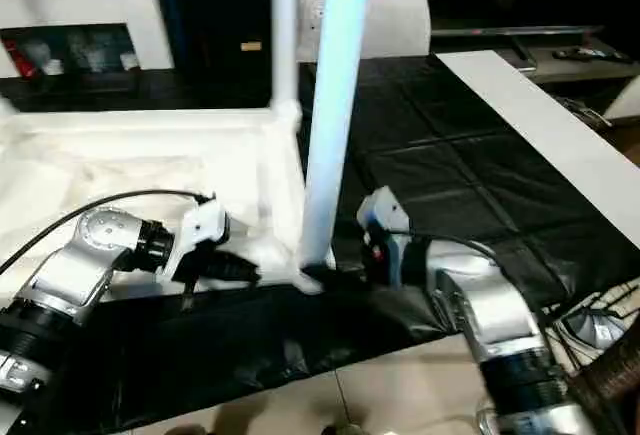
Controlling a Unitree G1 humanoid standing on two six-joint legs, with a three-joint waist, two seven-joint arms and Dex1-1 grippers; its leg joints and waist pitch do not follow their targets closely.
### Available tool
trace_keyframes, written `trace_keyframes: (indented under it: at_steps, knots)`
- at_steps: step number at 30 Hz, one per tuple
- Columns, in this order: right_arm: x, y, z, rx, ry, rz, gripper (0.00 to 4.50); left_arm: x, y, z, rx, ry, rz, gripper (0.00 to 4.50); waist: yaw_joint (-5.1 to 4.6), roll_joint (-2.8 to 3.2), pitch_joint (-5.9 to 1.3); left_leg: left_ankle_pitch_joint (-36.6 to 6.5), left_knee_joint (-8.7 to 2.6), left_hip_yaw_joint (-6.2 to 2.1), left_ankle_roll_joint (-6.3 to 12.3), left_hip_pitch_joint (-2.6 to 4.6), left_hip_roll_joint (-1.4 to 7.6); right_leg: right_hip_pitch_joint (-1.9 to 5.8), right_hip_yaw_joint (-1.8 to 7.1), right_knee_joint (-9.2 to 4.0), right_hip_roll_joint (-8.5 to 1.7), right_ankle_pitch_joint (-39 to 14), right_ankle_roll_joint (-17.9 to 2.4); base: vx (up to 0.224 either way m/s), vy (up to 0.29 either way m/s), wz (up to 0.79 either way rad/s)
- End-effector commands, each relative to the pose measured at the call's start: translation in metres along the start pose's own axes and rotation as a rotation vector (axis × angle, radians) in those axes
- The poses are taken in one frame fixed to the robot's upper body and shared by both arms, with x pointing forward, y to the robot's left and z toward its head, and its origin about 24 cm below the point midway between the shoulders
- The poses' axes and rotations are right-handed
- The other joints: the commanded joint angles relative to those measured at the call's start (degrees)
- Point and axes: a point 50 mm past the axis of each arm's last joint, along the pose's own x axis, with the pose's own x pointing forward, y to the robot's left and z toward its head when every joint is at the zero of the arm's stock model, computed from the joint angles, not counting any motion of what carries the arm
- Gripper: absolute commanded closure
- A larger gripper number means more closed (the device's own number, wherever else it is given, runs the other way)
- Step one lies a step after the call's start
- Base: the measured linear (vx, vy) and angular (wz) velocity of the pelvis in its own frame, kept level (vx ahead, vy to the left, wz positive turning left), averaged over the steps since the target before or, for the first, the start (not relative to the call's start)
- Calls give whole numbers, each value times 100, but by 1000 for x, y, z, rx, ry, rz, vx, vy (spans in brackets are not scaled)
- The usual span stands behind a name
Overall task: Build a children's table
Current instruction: Rotate leg to tighten
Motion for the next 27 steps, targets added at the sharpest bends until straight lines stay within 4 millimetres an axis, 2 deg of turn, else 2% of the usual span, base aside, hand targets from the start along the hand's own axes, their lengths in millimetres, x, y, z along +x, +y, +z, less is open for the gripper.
trace_keyframes:
  at_steps: [1,4,6,16,17,19,27]
  knots:
    - [-1,2,6,-30,-3,80,19,4,-1,17,101,-20,-105,450,-31,32,-386,-761,-383,44,423,11,120,378,323,-378,-351,-1422,-960,0,0,0]
    - [-2,5,6,-31,12,158,19,4,-2,17,128,2,-159,450,17,19,-391,-736,-378,44,411,1,119,388,323,-372,-366,-1466,-946,0,0,0]
    - [-2,6,6,-25,15,198,46,5,-3,17,144,13,-194,450,23,1,-388,-751,-381,43,388,-3,124,388,315,-380,-365,-1558,-916,0,0,0]
    - [-2,8,6,-7,30,285,111,4,-4,17,175,41,-275,450,35,-4,-381,-806,-373,37,292,-16,124,382,315,-377,-368,-1742,-860,0,0,0]
    - [-2,8,6,-5,32,289,133,4,-4,17,176,44,-276,450,35,-9,-381,-819,-370,41,292,-12,119,379,314,-385,-365,-1770,-852,0,0,0]
    - [-3,8,6,-2,34,297,144,3,-3,16,178,46,-278,450,37,-11,-380,-855,-367,40,286,-15,116,379,311,-395,-364,-1894,-801,0,0,0]
    - [-2,10,5,2,38,321,211,2,-4,14,175,50,-286,450,39,-11,-386,-815,-365,38,284,-14,119,375,307,-386,-359,-1850,-806,0,0,0]
